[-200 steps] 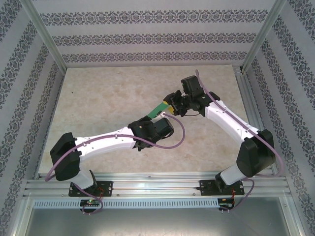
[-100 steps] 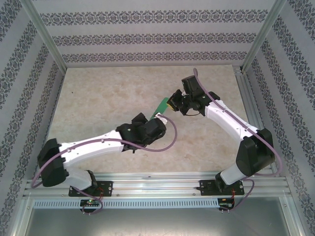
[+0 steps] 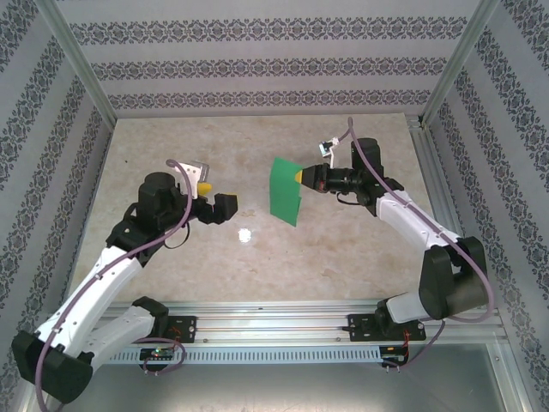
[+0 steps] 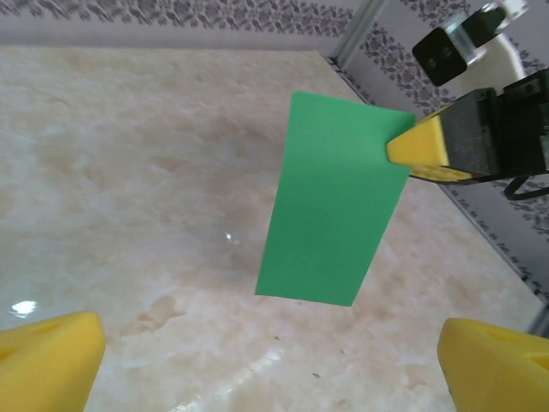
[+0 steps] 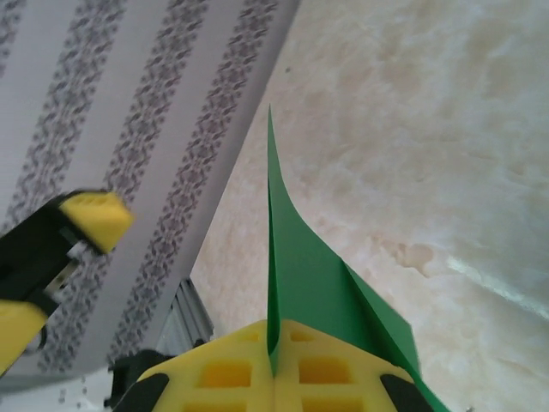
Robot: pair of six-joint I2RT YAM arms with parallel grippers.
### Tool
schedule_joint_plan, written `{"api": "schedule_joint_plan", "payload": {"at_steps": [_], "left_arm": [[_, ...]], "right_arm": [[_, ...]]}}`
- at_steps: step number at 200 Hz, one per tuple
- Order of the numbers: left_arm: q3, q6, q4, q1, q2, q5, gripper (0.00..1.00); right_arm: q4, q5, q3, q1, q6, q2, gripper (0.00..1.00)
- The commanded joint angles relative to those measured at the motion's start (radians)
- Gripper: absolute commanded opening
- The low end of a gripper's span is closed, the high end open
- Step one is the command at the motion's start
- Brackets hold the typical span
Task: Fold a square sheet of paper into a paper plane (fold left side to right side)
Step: Turn over the paper at the center of the table.
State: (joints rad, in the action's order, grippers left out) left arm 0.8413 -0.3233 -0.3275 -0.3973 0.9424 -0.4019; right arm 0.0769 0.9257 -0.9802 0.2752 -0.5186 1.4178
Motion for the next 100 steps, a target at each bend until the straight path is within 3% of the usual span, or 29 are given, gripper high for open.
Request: {"api": "schedule_joint_plan", "payload": {"at_steps": [1, 54, 100], "left_arm": [[-0.016, -0.078, 0.181, 0.034, 0.055, -0.292, 1.0], [-0.005, -0.115, 0.383, 0.034, 0.149, -0.507, 1.0], [0.01, -0.103, 0.396, 0.03, 0.181, -0.577, 0.96]], "right_arm": [[0.031, 0.159, -0.012, 0.009, 0.25, -0.073, 0.0], [-0.033, 0.329, -0.037, 0.049, 0.217, -0.096, 0.0], [-0.01, 0.359, -0.062, 0.101, 0.224, -0.092, 0.0]]}}
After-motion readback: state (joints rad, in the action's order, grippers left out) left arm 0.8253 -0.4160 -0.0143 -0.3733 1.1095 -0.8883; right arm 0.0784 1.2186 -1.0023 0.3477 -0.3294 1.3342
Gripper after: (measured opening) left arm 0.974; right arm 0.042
